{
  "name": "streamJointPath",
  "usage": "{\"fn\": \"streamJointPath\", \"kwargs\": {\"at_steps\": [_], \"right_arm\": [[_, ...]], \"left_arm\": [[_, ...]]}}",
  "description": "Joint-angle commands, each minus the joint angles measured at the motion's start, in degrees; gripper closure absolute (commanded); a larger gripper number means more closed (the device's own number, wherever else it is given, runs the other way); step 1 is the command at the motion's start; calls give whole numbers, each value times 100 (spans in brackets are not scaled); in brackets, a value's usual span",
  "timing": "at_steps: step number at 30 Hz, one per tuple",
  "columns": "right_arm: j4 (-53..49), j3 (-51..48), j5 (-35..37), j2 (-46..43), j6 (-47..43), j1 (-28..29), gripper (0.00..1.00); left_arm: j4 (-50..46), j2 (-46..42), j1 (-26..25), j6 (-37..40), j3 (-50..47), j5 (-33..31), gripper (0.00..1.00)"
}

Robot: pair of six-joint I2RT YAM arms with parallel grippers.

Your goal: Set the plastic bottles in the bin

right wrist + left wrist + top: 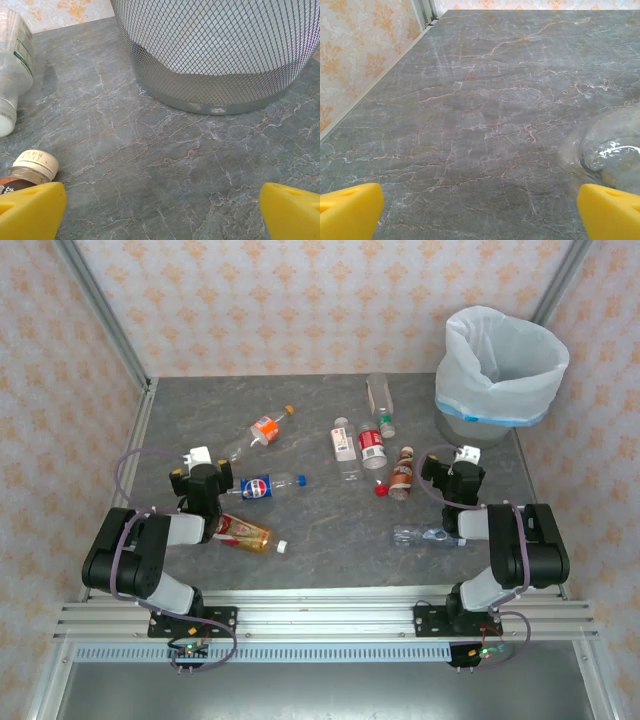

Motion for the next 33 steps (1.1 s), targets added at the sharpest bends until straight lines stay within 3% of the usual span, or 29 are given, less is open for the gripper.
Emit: {"fn": "streamJointPath", "kwargs": {"at_steps": [1, 24, 28, 30, 33], "right_arm": [[-18, 54, 90, -67, 79, 32, 1], [-14, 49, 51, -71, 63, 35, 1], [-307, 155, -194, -269, -41, 39, 1], [-665, 271, -200, -463, -51, 34, 1], [-1117, 419, -240, -704, -73, 40, 1]], "left_arm": [[156, -72, -24, 4, 116, -178, 0], [175, -81, -21, 16, 107, -141, 0], [-773, -351, -22, 247, 542, 398, 0], [-1526, -498, -24, 247, 889, 463, 0], [-1786, -710, -52, 206, 951, 296, 0]]}}
